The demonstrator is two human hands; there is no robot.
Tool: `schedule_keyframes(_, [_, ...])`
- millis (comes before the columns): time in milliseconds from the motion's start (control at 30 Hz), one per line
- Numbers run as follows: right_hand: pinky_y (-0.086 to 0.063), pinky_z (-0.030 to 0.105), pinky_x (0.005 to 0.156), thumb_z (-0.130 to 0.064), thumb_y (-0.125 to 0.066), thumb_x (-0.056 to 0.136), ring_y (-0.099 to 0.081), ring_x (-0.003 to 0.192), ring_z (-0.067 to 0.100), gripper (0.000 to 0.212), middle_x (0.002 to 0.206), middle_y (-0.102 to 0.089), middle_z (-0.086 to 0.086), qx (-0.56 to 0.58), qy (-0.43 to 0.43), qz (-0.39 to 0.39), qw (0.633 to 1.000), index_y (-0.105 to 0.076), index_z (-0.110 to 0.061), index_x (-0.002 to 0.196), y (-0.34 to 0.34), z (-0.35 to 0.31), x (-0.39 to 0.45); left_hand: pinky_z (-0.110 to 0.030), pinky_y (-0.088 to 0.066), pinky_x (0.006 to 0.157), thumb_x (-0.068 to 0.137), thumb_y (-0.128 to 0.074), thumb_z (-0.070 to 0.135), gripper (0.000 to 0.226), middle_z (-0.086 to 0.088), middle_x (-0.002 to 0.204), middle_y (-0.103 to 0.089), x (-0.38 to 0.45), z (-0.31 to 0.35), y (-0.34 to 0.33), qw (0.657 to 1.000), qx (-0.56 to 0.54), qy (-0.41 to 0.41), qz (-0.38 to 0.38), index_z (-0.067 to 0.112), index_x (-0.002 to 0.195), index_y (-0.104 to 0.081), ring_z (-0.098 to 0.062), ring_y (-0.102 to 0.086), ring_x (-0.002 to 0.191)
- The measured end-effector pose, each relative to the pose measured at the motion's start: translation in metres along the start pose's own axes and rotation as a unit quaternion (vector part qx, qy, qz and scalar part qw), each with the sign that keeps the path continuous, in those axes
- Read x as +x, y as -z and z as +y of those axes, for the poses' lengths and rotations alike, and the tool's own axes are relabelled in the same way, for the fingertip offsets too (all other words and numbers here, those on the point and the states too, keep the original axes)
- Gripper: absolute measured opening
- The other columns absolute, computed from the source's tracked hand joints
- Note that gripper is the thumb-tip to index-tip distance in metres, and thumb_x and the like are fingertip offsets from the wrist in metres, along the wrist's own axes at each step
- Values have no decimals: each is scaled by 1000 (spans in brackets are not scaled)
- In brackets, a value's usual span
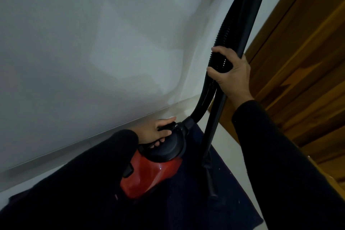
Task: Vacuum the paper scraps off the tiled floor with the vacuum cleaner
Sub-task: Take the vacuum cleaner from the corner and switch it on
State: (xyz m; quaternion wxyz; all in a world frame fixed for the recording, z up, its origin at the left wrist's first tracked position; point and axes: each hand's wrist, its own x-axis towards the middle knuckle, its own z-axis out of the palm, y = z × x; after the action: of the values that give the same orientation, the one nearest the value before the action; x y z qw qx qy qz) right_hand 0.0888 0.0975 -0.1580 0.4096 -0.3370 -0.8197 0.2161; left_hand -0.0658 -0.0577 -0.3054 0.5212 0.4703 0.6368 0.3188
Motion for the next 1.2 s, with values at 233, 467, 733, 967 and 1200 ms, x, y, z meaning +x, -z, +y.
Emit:
schedule_keyframes(233, [-50, 16, 79, -21, -78, 75, -52, 99, 20, 33, 113, -49, 10, -63, 10, 2, 998, -68, -24, 106, -2, 7, 10, -20, -41, 42, 99, -49, 19, 53, 1, 65, -46, 7, 25, 1, 1000, -8, 28, 2, 43, 143, -32, -10, -42, 49])
schedule_keyframes(467, [-40, 1, 82, -16, -78, 77, -55, 101, 20, 26, 112, -62, 15, 3, -5, 37, 999, -64, -28, 95, 10, 21, 28, -20, -42, 44, 98, -51, 18, 55, -1, 67, -48, 4, 45, 5, 999, 3, 39, -11, 40, 145, -32, -11, -44, 50])
schedule_keyframes(733, [-54, 45, 92, -16, -77, 75, -60, 107, 29, 31, 102, -62, -16, 104, -42, 42, 993, -65, -33, 98, 53, 3, 51, -21, -42, 47, 98, -50, 17, 57, -1, 69, -48, -17, 95, 9, 998, -5, 58, 3, 39, 146, -29, -11, -45, 52])
schedule_keyframes(967, [-54, 43, 95, -10, -77, 75, -59, 108, 22, 32, 105, -62, -14, 140, -100, -26, 985, -68, -26, 101, 92, -45, 45, -23, -44, 47, 98, -50, 17, 56, -3, 72, -51, -68, 156, 3, 993, 1, 114, 11, 38, 146, -30, -13, -46, 53])
schedule_keyframes(1200, [-55, 32, 91, -1, -77, 76, -60, 98, 4, 35, 101, -62, -14, 199, -124, -50, 971, -66, -20, 104, 139, -113, 29, -25, -44, 45, 98, -51, 18, 57, -4, 71, -51, -136, 205, -16, 988, -23, 147, 48, 35, 148, -28, -13, -46, 51])
